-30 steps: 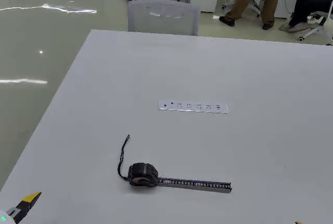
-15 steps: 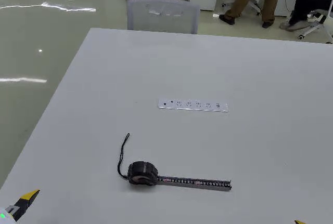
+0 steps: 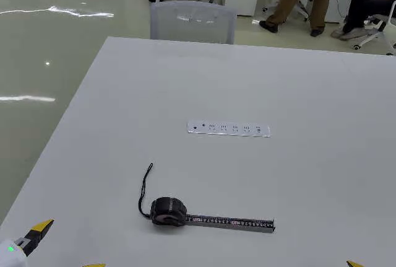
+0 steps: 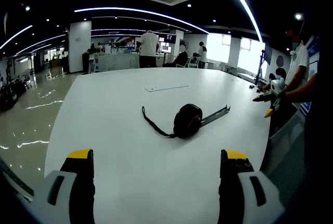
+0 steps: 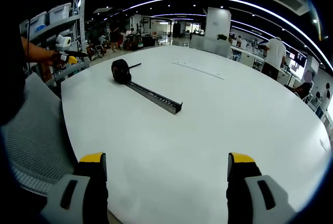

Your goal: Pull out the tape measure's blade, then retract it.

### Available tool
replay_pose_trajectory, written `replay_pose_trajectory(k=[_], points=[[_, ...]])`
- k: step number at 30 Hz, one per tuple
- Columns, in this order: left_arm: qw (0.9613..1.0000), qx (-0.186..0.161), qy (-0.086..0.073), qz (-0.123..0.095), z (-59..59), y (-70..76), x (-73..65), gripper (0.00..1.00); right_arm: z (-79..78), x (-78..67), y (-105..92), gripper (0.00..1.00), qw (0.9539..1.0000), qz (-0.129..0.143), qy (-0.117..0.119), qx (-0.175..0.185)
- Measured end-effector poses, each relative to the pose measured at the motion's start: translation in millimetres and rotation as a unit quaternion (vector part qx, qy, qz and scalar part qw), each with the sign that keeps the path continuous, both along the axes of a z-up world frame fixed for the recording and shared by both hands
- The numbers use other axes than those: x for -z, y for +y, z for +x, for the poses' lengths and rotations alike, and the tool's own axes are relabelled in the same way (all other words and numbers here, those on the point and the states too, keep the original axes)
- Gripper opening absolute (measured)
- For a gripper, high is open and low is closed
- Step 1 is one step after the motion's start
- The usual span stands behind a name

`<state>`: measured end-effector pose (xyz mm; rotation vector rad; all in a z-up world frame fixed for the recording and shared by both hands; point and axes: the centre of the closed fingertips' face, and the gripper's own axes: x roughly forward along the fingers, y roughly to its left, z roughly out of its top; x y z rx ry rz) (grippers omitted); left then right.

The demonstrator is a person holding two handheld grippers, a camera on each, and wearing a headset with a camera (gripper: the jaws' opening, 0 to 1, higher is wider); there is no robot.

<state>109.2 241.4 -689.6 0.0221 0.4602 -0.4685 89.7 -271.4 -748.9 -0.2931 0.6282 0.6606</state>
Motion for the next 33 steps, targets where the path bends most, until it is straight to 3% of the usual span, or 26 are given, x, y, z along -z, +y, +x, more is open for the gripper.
replay_pose_trajectory(k=[3, 4, 5, 7, 9, 11, 12, 13, 14, 16, 17, 22, 25, 30, 33], points=[[0.9998, 0.004, 0.002, 0.018, 8.8, 2.5, 7.6, 0.99, 4.6, -2.6, 4.8, 1.00, 1.0000, -0.002, -0.001, -0.009], [0.9998, 0.008, -0.005, 0.015, 7.1, -1.7, 5.5, 0.99, 6.2, -2.6, 5.8, 1.00, 0.9999, -0.003, -0.001, -0.012], [0.9997, 0.009, -0.020, -0.005, 9.7, -10.3, -4.0, 0.99, 8.6, -1.8, 6.8, 1.00, 0.9999, -0.005, -0.001, -0.016], [0.9995, 0.012, -0.028, 0.006, 11.0, -18.8, -8.5, 0.99, 13.9, -4.1, 9.9, 0.99, 0.9998, -0.003, -0.003, -0.018], [0.9998, 0.009, -0.019, 0.006, 12.7, -24.3, -8.8, 0.99, 17.2, -4.0, 10.8, 0.99, 0.9998, -0.003, -0.004, -0.021], [0.9998, 0.003, -0.018, 0.002, 13.6, -32.7, -15.4, 0.99, 21.7, -6.0, 14.6, 0.99, 0.9996, -0.005, -0.005, -0.028], [0.9997, -0.012, -0.020, -0.005, 16.6, -30.3, -17.1, 0.99, 23.4, -6.0, 16.0, 0.98, 0.9995, -0.006, -0.005, -0.032], [0.9989, -0.016, -0.040, -0.019, 20.4, -36.5, -27.4, 0.99, 25.3, -5.5, 18.2, 0.99, 0.9992, -0.005, -0.005, -0.039], [0.9985, -0.011, -0.048, -0.023, 22.0, -42.8, -31.4, 0.99, 26.2, -4.5, 20.1, 0.99, 0.9989, -0.007, -0.002, -0.046], [0.9988, -0.015, -0.044, -0.017, 24.4, -48.2, -30.8, 0.99, 30.4, -4.1, 23.3, 0.99, 0.9982, -0.012, -0.001, -0.058], [0.9992, -0.016, -0.031, -0.021, 25.3, -50.3, -26.1, 0.99, 33.5, -5.1, 25.1, 0.98, 0.9977, -0.017, -0.002, -0.065], [0.9994, -0.012, -0.031, -0.004, 30.2, -56.6, -14.0, 0.99, 48.5, -8.5, 30.0, 0.96, 0.9965, -0.023, -0.004, -0.080], [0.9996, -0.025, -0.015, -0.003, 33.6, -60.8, -4.3, 0.99, 56.8, -7.6, 35.4, 0.95, 0.9935, -0.039, 0.002, -0.107], [0.9995, -0.028, -0.011, 0.008, 34.1, -72.3, 6.9, 0.99, 70.4, -9.8, 44.7, 0.90, 0.9895, -0.052, 0.006, -0.135], [0.9992, -0.039, -0.002, -0.003, 36.3, -74.2, 13.3, 0.99, 78.2, -10.2, 50.8, 0.90, 0.9879, -0.054, 0.008, -0.145]])
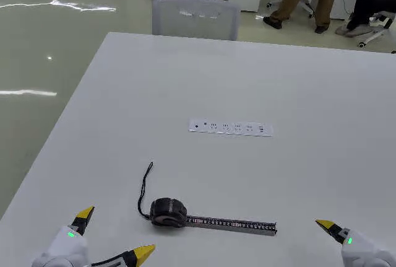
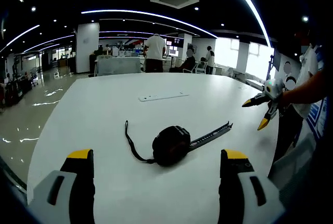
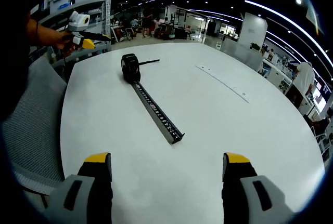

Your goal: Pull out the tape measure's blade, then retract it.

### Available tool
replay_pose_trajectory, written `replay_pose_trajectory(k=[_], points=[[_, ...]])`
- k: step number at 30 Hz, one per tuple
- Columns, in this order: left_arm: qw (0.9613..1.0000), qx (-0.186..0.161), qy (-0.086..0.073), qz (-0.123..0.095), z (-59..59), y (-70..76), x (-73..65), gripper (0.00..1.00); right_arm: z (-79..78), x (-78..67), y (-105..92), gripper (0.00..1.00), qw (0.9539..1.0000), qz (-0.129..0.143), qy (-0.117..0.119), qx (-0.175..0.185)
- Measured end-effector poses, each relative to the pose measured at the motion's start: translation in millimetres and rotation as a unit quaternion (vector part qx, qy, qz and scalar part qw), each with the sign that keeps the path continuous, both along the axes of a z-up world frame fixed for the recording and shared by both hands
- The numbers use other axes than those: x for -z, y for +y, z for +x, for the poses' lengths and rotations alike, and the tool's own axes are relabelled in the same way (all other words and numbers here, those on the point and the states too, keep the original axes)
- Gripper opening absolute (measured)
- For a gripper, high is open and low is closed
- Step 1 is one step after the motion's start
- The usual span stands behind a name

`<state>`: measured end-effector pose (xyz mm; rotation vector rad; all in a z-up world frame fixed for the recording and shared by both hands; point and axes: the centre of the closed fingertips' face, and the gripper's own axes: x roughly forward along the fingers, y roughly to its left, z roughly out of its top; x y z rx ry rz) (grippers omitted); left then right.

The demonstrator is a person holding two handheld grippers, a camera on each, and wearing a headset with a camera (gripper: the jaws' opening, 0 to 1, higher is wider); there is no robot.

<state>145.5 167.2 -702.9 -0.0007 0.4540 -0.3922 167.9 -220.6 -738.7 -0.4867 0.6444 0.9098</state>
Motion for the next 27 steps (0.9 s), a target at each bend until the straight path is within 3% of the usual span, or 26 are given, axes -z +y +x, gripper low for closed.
replay_pose_trajectory(k=[2, 4, 6, 9, 12, 15, 21, 22, 23, 27], points=[[1.0000, 0.002, 0.000, 0.000, 0.0, -7.4, 4.1, 0.99, 4.0, 2.3, 3.0, 0.89, 0.9999, -0.007, 0.002, -0.011], [0.9999, -0.011, 0.011, 0.000, -1.2, -6.2, 12.1, 0.99, 4.6, 4.7, 7.2, 0.88, 0.9995, -0.014, 0.010, -0.025], [0.9999, -0.014, 0.003, 0.000, -0.4, -6.6, 12.0, 0.99, 5.7, 6.0, 9.1, 0.85, 0.9989, -0.021, 0.014, -0.038], [0.9997, -0.022, 0.011, 0.003, 1.8, -10.8, 16.6, 0.99, 7.8, 11.6, 10.3, 0.82, 0.9976, -0.033, 0.029, -0.054], [0.9994, -0.031, 0.008, 0.009, 2.8, -12.6, 16.4, 0.99, 10.5, 12.9, 14.8, 0.79, 0.9957, -0.044, 0.035, -0.073], [0.9996, -0.026, 0.005, 0.013, 5.1, -27.2, 11.6, 0.99, 15.0, 16.6, 18.1, 0.77, 0.9936, -0.053, 0.049, -0.087], [0.9991, -0.016, -0.007, 0.038, 11.7, -40.4, 2.4, 0.99, 21.8, 20.4, 22.4, 0.74, 0.9833, -0.092, 0.068, -0.142], [0.9985, -0.020, -0.010, 0.049, 13.0, -38.5, 2.4, 0.99, 20.7, 22.0, 18.9, 0.74, 0.9755, -0.126, 0.065, -0.168], [0.9979, -0.025, -0.018, 0.057, 15.1, -36.2, 0.4, 0.99, 21.2, 23.3, 19.5, 0.74, 0.9725, -0.135, 0.066, -0.178], [0.9984, -0.032, -0.021, 0.042, 22.9, -45.5, -6.6, 0.99, 33.9, 26.6, 24.1, 0.64, 0.9712, -0.129, 0.083, -0.182]])
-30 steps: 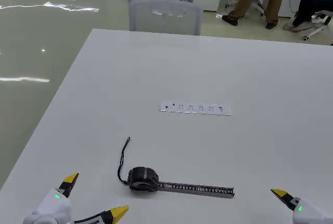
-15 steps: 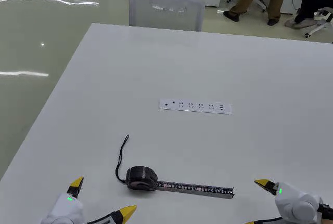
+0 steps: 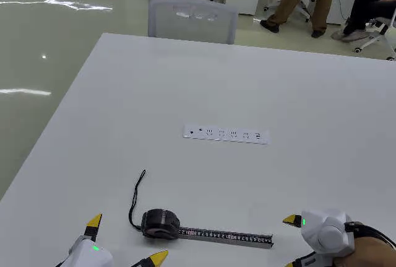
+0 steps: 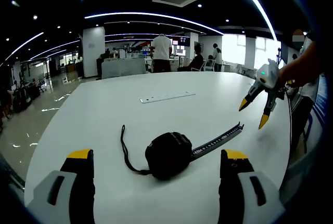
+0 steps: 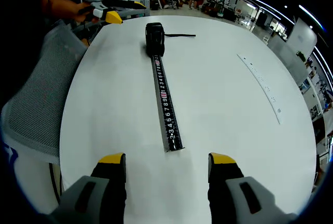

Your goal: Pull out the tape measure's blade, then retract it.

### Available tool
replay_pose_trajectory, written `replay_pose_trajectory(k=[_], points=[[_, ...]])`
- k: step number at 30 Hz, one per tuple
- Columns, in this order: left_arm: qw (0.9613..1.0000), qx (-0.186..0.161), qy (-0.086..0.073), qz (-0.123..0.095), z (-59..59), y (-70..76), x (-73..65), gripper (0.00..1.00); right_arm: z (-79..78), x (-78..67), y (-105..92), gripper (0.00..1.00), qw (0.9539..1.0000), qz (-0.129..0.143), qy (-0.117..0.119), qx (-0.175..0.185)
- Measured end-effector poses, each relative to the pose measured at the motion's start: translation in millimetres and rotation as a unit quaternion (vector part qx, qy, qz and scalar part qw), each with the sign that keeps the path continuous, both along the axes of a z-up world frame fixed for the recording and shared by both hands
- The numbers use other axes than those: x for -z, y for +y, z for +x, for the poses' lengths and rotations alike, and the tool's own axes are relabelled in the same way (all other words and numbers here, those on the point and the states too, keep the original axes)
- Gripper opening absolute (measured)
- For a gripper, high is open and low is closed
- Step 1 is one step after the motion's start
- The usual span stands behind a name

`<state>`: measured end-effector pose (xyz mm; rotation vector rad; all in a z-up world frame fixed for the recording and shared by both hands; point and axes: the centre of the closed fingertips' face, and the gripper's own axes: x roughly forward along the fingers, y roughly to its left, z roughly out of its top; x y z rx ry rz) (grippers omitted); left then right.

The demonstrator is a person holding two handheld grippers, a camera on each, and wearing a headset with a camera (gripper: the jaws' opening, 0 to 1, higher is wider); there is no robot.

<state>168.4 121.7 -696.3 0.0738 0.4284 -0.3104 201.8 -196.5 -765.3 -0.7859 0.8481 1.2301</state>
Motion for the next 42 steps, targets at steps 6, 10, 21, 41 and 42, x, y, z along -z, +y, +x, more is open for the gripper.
replay_pose_trajectory(k=[6, 10, 21, 41, 42], points=[[0.9999, -0.007, 0.000, -0.010, 6.3, -4.8, -1.2, 0.99, 3.8, 18.8, 5.6, 0.54, 0.9983, -0.035, 0.017, -0.043], [0.9999, -0.010, 0.002, -0.008, 11.0, -4.4, 2.7, 0.99, 7.0, 26.7, 17.1, 0.49, 0.9970, -0.044, 0.024, -0.059], [0.9997, -0.014, 0.010, -0.018, 16.0, -12.3, 13.2, 0.99, 5.7, 40.9, 16.4, 0.35, 0.9926, -0.080, 0.041, -0.082], [0.9978, -0.051, 0.040, -0.013, 26.1, -19.2, 39.5, 0.99, 5.4, 45.6, 16.7, 0.12, 0.9924, -0.105, 0.048, -0.044], [0.9968, -0.066, 0.042, -0.017, 29.0, -16.6, 41.2, 0.99, 5.1, 45.1, 16.6, 0.12, 0.9918, -0.108, 0.049, -0.047]])
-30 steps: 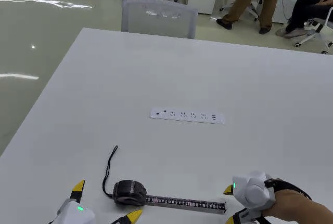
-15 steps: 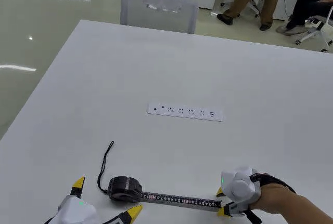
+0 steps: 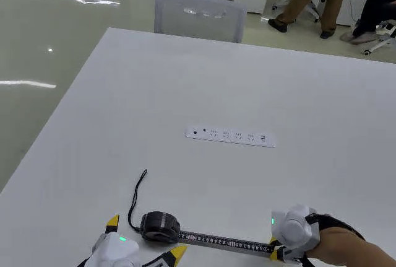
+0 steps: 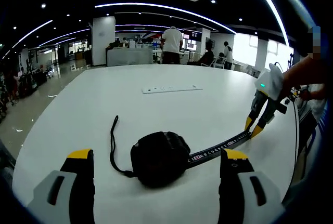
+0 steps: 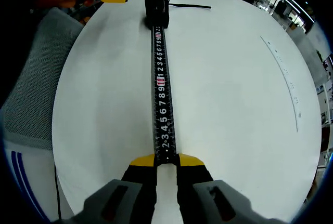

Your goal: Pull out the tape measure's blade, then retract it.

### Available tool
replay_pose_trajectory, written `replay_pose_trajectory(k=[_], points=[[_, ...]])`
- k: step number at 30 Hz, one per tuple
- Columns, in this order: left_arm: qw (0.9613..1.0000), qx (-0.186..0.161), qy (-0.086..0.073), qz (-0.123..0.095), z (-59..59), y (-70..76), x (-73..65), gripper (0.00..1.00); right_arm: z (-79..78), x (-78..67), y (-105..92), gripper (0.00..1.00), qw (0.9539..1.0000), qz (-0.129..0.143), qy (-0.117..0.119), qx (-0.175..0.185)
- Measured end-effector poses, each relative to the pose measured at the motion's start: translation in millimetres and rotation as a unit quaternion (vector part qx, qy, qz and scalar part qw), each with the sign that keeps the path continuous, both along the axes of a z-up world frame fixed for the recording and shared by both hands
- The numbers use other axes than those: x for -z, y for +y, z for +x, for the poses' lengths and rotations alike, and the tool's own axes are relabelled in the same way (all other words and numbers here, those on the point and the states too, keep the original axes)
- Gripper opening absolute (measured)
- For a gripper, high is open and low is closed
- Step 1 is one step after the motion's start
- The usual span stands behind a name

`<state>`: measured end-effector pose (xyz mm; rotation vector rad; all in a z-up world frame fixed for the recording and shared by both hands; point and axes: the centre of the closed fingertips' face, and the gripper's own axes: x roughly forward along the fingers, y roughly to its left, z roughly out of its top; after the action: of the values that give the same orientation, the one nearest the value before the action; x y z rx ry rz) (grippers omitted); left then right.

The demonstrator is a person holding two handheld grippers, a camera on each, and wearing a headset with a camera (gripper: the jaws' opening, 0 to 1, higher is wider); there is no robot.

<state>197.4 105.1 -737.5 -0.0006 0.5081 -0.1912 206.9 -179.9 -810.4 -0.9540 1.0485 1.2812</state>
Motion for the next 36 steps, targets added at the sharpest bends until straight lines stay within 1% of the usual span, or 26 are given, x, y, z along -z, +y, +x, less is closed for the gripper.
replay_pose_trajectory(k=[4, 5, 6, 7, 8, 11, 12, 14, 15, 16, 17, 18, 19, 20, 22, 23, 24, 25, 26, 27, 28, 30, 31, 34, 35, 36], points=[[0.9994, -0.033, -0.008, 0.002, 7.2, 3.6, -1.8, 0.99, 2.1, 0.3, -1.3, 0.12, 1.0000, -0.002, 0.004, -0.001], [0.9988, -0.045, -0.013, 0.011, 9.7, 8.1, -1.4, 0.99, 0.5, -0.9, -0.8, 0.12, 1.0000, -0.002, 0.005, 0.001], [0.9986, -0.050, -0.014, 0.011, 11.6, 9.5, -0.3, 0.99, 0.4, -1.1, -0.7, 0.13, 1.0000, -0.003, 0.006, 0.001], [0.9984, -0.055, -0.015, 0.008, 13.2, 9.7, 0.5, 0.99, 0.2, -1.4, -0.5, 0.13, 1.0000, -0.004, 0.006, 0.000], [0.9982, -0.058, -0.015, 0.008, 15.2, 5.8, 0.2, 0.99, 0.3, -1.4, -0.4, 0.13, 1.0000, -0.005, 0.006, 0.000], [0.9978, -0.063, -0.011, 0.015, 18.3, 2.8, 5.6, 0.99, -1.3, -3.4, 0.8, 0.13, 1.0000, -0.005, 0.008, 0.001], [0.9979, -0.063, -0.007, 0.017, 19.2, 2.0, 8.7, 0.99, -1.6, -4.0, 0.9, 0.13, 0.9999, -0.006, 0.010, 0.009], [0.9978, -0.065, 0.000, 0.016, 19.7, -2.1, 10.8, 0.99, -2.3, -4.2, 1.6, 0.13, 0.9999, -0.009, 0.006, 0.002], [0.9976, -0.066, 0.003, 0.020, 20.8, -3.3, 12.8, 0.99, -0.4, -3.3, 0.9, 0.13, 0.9999, -0.010, 0.006, 0.006], [0.9978, -0.061, 0.007, 0.025, 21.7, -5.3, 14.2, 0.95, -0.5, -3.4, 1.2, 0.13, 0.9999, -0.011, 0.006, 0.008], [0.9976, -0.052, 0.013, 0.044, 21.1, -5.1, 16.7, 0.91, -1.0, -3.8, 2.2, 0.13, 0.9999, -0.010, 0.006, 0.008], [0.9969, -0.048, 0.003, 0.062, 22.0, -5.0, 14.5, 0.88, -0.6, -3.1, 2.1, 0.13, 0.9999, -0.009, 0.006, 0.011], [0.9974, -0.053, 0.008, 0.048, 22.3, -7.1, 17.0, 0.89, -0.1, -2.2, 1.7, 0.12, 0.9999, -0.009, 0.006, 0.012], [0.9975, -0.056, 0.017, 0.040, 21.9, -7.5, 19.1, 0.88, 0.0, -2.1, 1.7, 0.12, 0.9999, -0.008, 0.006, 0.012], [0.9970, -0.064, 0.013, 0.042, 23.9, -3.0, 17.4, 0.79, -0.2, -2.1, 2.0, 0.12, 0.9999, -0.008, 0.006, 0.011], [0.9973, -0.061, 0.011, 0.038, 25.6, -3.9, 18.6, 0.78, -0.3, -2.2, 2.1, 0.12, 0.9999, -0.008, 0.006, 0.010], [0.9976, -0.060, 0.014, 0.033, 26.9, -5.2, 21.5, 0.79, -0.4, -2.3, 2.2, 0.13, 0.9999, -0.007, 0.006, 0.010], [0.9976, -0.058, 0.017, 0.034, 25.9, -6.3, 23.3, 0.78, -0.3, -2.0, 2.3, 0.13, 0.9999, -0.006, 0.006, 0.005], [0.9976, -0.058, 0.016, 0.034, 25.0, -6.3, 23.2, 0.76, -0.3, -1.9, 2.2, 0.13, 0.9999, -0.006, 0.006, 0.006], [0.9977, -0.060, 0.017, 0.027, 25.8, -6.3, 24.0, 0.75, -0.2, -1.7, 2.0, 0.13, 0.9999, -0.005, 0.007, 0.007], [0.9976, -0.062, 0.028, 0.014, 26.9, -7.6, 30.4, 0.75, -0.2, -1.6, 2.0, 0.12, 0.9999, -0.005, 0.006, 0.007], [0.9977, -0.062, 0.025, 0.014, 26.3, -10.3, 29.8, 0.75, -0.4, -1.6, 2.2, 0.12, 0.9999, -0.007, 0.005, 0.007], [0.9977, -0.062, 0.027, 0.012, 26.4, -10.9, 29.9, 0.73, -0.8, -2.0, 2.5, 0.12, 0.9999, -0.007, 0.005, 0.006], [0.9973, -0.067, 0.031, -0.002, 27.9, -11.5, 30.7, 0.69, -1.1, -2.9, 2.7, 0.12, 0.9999, -0.009, 0.004, 0.007], [0.9972, -0.067, 0.033, 0.001, 27.4, -11.9, 31.1, 0.69, -0.9, -2.6, 2.0, 0.12, 0.9999, -0.010, 0.005, 0.008], [0.9973, -0.068, 0.028, 0.003, 27.9, -11.5, 29.5, 0.68, -0.8, -2.3, 2.0, 0.13, 0.9999, -0.011, 0.005, 0.008]])
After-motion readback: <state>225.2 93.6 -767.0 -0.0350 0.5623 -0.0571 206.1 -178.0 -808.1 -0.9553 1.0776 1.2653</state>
